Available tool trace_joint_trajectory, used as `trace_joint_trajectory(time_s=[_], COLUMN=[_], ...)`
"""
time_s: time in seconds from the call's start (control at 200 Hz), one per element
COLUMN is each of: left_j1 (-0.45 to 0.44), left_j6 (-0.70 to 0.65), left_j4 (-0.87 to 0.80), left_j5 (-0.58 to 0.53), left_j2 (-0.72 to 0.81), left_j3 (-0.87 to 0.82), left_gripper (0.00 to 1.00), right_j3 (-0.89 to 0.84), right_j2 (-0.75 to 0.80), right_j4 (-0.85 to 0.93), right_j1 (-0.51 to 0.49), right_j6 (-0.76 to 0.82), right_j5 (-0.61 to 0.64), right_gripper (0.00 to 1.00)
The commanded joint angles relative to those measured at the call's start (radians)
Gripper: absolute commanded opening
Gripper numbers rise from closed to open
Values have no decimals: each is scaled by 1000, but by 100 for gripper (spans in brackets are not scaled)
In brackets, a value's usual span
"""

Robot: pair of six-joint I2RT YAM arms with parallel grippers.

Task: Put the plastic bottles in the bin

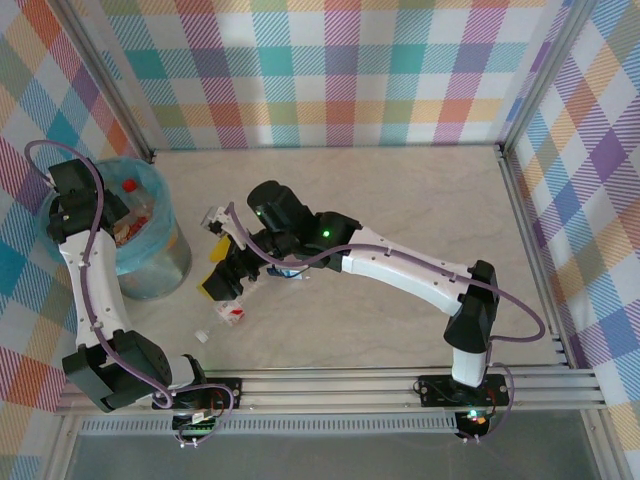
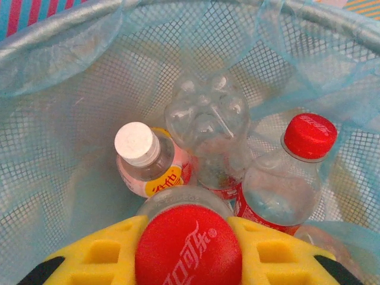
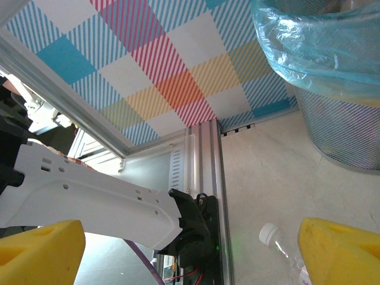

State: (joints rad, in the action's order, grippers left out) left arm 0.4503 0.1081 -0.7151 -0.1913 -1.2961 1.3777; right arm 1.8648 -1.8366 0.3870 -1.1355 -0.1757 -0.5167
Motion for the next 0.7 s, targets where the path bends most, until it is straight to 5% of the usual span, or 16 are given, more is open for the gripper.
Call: trace_joint_trajectory(time_s=[0.0, 0.155, 0.24, 0.49, 0.695], left_j1=[19, 18, 18, 18, 10], left_j6=[5, 14, 22, 31, 61], left_j4=[-108, -142, -167, -267, -297], left_j5=[54, 97, 108, 145, 354], left_j2=[-46, -27, 8, 124, 223], left_j3=[-32, 37, 90, 300, 362], left_gripper=[4, 48, 62, 75, 75], right_j3=[36, 37, 39, 33, 23], right_j2=[-10, -5, 1, 11, 41], right_j4=[18, 19, 13, 2, 47], right_j1=[1, 1, 2, 2, 3], right_j6=[9, 7, 8, 15, 74], right_j5=[-16, -15, -13, 2, 81], right_gripper=[92, 92, 92, 93, 94])
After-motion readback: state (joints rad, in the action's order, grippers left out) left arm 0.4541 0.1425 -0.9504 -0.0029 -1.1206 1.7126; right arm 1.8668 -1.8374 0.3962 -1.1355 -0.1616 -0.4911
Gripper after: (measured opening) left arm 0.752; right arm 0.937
